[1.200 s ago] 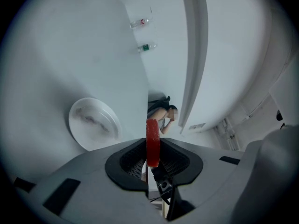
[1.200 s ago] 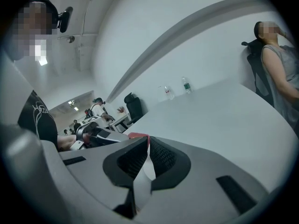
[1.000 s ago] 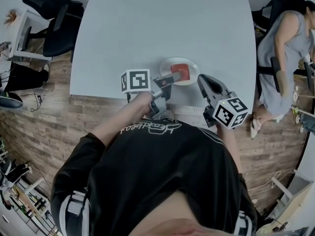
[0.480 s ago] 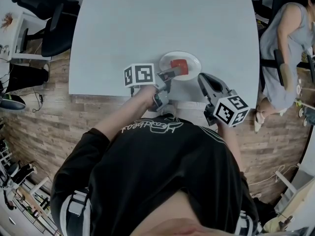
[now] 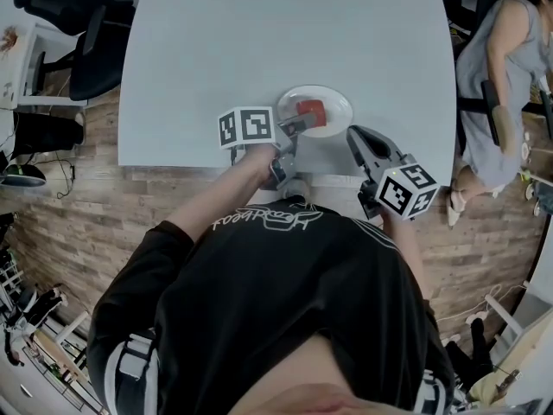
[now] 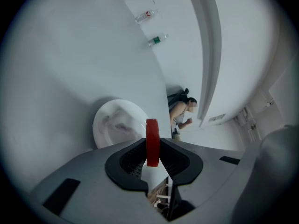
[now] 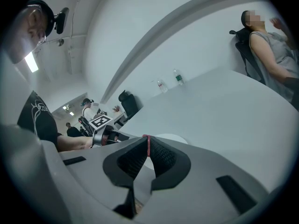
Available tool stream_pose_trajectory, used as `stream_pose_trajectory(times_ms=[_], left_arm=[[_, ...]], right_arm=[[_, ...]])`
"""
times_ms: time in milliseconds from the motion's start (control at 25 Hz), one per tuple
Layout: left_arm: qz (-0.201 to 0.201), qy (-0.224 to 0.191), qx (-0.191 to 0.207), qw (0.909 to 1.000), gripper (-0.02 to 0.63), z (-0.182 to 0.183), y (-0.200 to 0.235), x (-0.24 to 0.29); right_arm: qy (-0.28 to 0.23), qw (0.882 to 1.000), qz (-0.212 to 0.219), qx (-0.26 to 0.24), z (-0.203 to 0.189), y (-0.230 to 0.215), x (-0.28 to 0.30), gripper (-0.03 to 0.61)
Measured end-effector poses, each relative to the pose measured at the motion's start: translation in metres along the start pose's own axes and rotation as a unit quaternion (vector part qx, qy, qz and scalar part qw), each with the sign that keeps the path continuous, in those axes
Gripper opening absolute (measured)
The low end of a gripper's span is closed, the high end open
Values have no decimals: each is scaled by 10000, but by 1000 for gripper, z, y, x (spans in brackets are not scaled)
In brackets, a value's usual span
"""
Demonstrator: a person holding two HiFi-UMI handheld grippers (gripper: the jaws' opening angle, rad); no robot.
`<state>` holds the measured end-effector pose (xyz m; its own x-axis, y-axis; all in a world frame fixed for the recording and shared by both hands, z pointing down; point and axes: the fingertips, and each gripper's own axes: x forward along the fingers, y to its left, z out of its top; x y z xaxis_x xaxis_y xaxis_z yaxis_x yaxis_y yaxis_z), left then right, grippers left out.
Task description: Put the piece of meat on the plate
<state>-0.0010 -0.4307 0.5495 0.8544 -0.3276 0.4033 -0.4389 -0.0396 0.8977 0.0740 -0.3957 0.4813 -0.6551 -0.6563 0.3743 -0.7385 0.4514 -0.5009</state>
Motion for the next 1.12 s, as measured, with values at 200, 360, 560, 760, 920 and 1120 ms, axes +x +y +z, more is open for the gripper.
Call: stream_pose_trajectory(times_ms=[200,360,560,760,920,1120], left_arm=[[223,76,64,9997,89,-1,6,2],[445,108,220,9987,91,4,14,7],[529,165,363,9978,97,1,15,12],[612,107,530,9967,174,4,14,10],[788,21,769,9939,223,9,16,10],[1165,-15,1385,9835,264,5,14,10]], right_arm=[[-6,10000,-10,28,-1,3,-3,17],[70,10000,-33,27,-3,-3,1,17],[125,9999,-6,55,-7,-5,2,17],[138,9999,33,39,-5,-3,3,17],[133,9999,47,61,-4,-3,4,17],[158,9998,67,50,-5,-3,2,17]])
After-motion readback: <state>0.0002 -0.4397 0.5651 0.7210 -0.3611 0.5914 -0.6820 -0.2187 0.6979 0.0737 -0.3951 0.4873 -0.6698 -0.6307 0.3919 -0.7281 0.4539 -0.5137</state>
